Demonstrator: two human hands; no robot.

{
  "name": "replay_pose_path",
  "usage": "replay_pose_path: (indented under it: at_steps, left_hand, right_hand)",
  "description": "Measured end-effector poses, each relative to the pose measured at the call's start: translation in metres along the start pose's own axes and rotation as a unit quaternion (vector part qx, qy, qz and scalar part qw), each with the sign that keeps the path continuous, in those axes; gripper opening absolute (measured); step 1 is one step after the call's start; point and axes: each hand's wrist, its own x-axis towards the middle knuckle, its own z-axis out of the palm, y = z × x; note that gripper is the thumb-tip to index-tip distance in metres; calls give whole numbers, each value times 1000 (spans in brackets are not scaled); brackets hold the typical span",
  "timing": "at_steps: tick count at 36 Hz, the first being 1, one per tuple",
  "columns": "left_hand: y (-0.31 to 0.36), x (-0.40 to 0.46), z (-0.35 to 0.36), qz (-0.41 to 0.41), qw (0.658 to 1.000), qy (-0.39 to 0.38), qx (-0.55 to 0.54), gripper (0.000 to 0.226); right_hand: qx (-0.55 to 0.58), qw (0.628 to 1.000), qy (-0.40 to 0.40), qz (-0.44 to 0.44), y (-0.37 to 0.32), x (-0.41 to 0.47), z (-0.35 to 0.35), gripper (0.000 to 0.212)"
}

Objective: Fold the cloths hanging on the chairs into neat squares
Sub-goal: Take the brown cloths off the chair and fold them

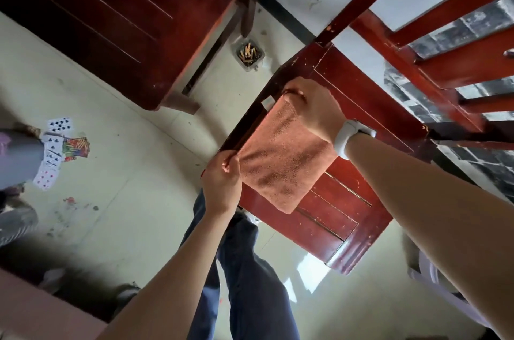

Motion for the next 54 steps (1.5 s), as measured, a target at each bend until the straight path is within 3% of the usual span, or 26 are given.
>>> replay_pose_path:
  at_steps: [5,11,15,19,22,25,29,41,43,46,49,51,54]
  left_hand:
    - [-4,8,1,49,997,37,37,14]
    - [-13,17,3,48,998,13,36,12]
    - [-16,20,-3,95,986,18,132,24]
    - [-5,11,-8,272,920,3,281,32]
    - [-2,9,0,383,846,-110,354,42]
    - [-10,17,12,415,793,-187,406,49]
    - [-22,34,19,419,765,-203,445,58]
    - [-10,41,16,438,731,-192,487,56]
    - [2,46,14,468,713,-193,485,54]
    - [20,59,18,499,676,-216,496,53]
    - [29,75,28,494,649,-243,525,55]
    - [32,83,33,491,631,-255,545,57]
    - [38,85,34,500,621,-258,546,56]
  right_hand:
    - [-24,999,17,25,0,15,13,21]
    - [-81,994,31,64,2,22,20,24]
    - [-94,989,96,55,0,5,14,34]
    - [-193,964,178,-40,5,-41,11,35]
    - [-275,948,137,-89,16,-82,34,42]
    - [-318,943,81,-53,28,-104,58,46]
    - [-316,947,56,31,48,-101,68,52]
    - [-254,963,89,24,42,-122,72,52]
    - [-247,964,101,4,32,-141,82,52]
    - [-236,970,56,-25,25,-166,114,53]
    - [-236,971,23,7,22,-172,138,55]
    - [-206,977,43,29,18,-169,138,51]
    - [-65,988,131,55,13,-169,132,43]
